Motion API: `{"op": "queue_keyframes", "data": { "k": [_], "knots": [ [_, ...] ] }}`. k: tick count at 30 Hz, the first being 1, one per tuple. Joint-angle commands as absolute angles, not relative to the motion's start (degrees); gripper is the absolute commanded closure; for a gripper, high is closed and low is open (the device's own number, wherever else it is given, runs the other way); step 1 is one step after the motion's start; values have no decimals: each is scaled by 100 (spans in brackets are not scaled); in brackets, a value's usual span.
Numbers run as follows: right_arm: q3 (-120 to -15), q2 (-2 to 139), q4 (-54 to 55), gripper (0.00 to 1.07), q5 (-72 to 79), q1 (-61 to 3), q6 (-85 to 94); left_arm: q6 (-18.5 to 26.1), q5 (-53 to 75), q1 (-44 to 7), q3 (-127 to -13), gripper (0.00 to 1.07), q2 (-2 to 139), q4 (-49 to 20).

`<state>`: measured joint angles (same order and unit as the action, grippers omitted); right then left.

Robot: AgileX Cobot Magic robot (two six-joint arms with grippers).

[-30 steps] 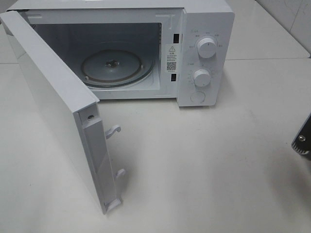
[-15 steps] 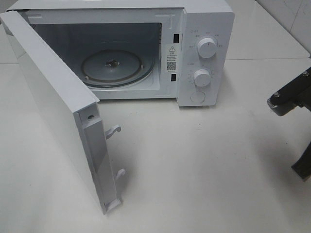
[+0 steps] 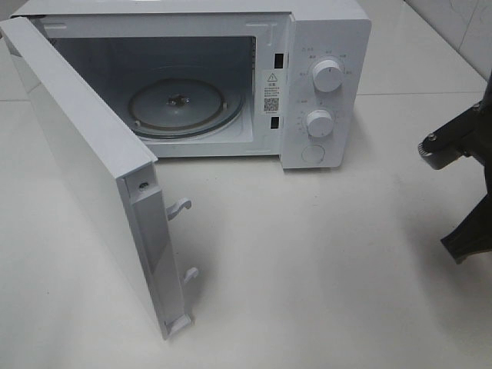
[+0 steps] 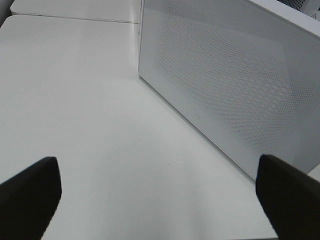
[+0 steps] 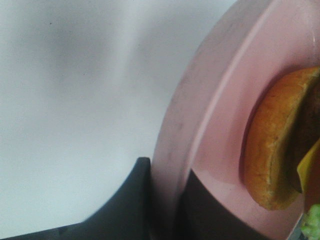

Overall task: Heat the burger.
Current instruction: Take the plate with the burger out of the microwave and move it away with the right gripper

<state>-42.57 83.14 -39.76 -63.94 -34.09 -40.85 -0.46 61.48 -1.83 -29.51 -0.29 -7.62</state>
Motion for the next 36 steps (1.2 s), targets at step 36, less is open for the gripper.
{"op": "queue_keyframes", "data": {
  "k": [36],
  "knots": [
    [-4263, 10073, -4704, 106, -5271, -2641, -4824, -74, 6096, -160, -2945, 9, -115, -768]
  ]
}}
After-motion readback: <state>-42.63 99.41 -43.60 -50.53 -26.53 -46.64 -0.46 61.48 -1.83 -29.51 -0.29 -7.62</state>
